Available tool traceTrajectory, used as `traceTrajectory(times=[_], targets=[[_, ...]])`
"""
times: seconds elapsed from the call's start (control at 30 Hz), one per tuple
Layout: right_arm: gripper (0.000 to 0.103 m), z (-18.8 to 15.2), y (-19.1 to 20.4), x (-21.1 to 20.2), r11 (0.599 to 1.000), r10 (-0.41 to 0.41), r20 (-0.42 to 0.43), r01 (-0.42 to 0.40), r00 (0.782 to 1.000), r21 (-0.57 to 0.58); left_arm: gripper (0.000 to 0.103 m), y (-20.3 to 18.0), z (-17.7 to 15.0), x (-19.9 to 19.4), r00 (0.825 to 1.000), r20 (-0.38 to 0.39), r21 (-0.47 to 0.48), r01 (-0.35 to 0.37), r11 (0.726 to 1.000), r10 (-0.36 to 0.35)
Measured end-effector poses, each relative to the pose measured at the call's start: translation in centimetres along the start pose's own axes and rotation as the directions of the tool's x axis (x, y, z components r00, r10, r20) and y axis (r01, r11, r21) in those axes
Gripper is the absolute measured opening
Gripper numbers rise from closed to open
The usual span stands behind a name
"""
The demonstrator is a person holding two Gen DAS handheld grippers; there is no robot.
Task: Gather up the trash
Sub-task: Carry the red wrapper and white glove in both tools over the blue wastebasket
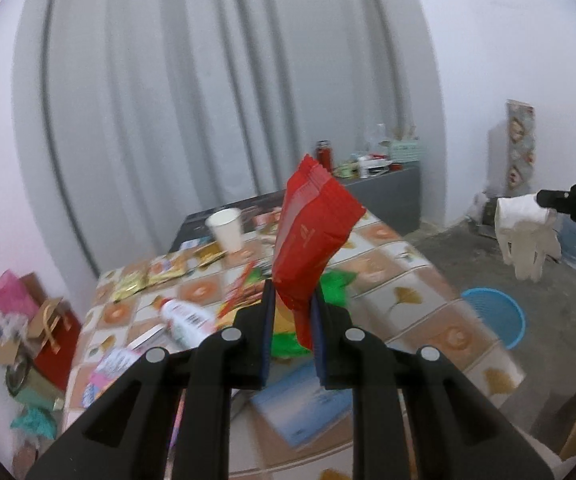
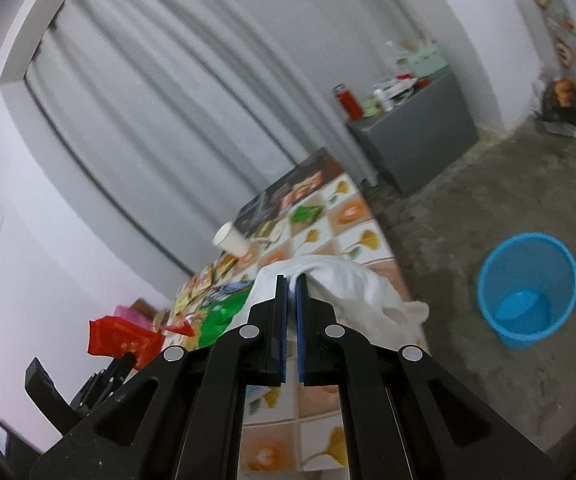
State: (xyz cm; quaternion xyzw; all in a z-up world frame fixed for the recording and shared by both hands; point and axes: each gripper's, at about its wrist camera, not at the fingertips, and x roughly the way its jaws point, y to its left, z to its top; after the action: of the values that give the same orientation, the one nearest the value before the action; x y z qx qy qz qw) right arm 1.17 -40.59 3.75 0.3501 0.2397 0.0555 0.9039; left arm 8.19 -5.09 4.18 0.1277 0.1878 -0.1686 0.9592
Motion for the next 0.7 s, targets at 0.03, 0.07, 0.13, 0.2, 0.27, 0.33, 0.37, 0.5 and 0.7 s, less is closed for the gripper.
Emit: traceTrajectory(times=[0.03,0.07,0.13,0.2,0.27,0.33,0.37,0.5,0.7], targets=[[0.002,0.0,-0.7,-0.7,1.0,-0.01,0.014,0.01,1.0,0.016,0.016,-0.6,0.3,0.1,1.0,0.001,0.009,0.016,1.0,-0.016],[0.002,-0.1,-1.4,-1.4,0.999,-0.016,0.024,0.015,1.0,0.028,0.016,-1.3,0.8,0.3,0.999,0.004,0.018,0.033,0.999,-0.033],[0.002,0.0,-2.7,-2.5,0.998,-0.029,0.044,0.026,0.999,0.054,0.016,-3.1,1.7,0.5,0.998,0.012,0.042,0.067,0.997,-0.067],[0.002,0.2,-3.8,-3.3,0.997,-0.042,0.06,0.038,0.997,0.074,0.016,-4.7,2.3,0.9,0.995,0.016,0.062,0.096,0.993,-0.097],[0.003,0.3,-5.1,-4.1,0.994,-0.056,0.074,0.049,0.996,0.096,0.016,-6.6,3.0,1.4,0.99,0.01,0.075,0.141,0.987,-0.142],[0.002,0.5,-6.2,-4.5,0.992,-0.069,0.08,0.06,0.994,0.114,0.016,-8.3,3.7,2.2,0.981,-0.007,0.077,0.194,0.978,-0.195],[0.002,0.5,-6.9,-4.6,0.99,-0.075,0.081,0.065,0.994,0.124,0.016,-9.0,4.0,2.6,0.975,-0.016,0.076,0.221,0.972,-0.22],[0.002,0.6,-9.8,-4.7,0.981,-0.107,0.079,0.092,0.991,0.171,0.016,-13.0,5.4,5.7,0.924,-0.098,0.052,0.375,0.926,-0.369],[0.002,1.1,-15.7,-3.7,0.953,-0.167,0.036,0.152,0.985,0.261,0.016,-18.9,6.6,13.3,0.754,-0.305,-0.12,0.576,0.808,-0.582]])
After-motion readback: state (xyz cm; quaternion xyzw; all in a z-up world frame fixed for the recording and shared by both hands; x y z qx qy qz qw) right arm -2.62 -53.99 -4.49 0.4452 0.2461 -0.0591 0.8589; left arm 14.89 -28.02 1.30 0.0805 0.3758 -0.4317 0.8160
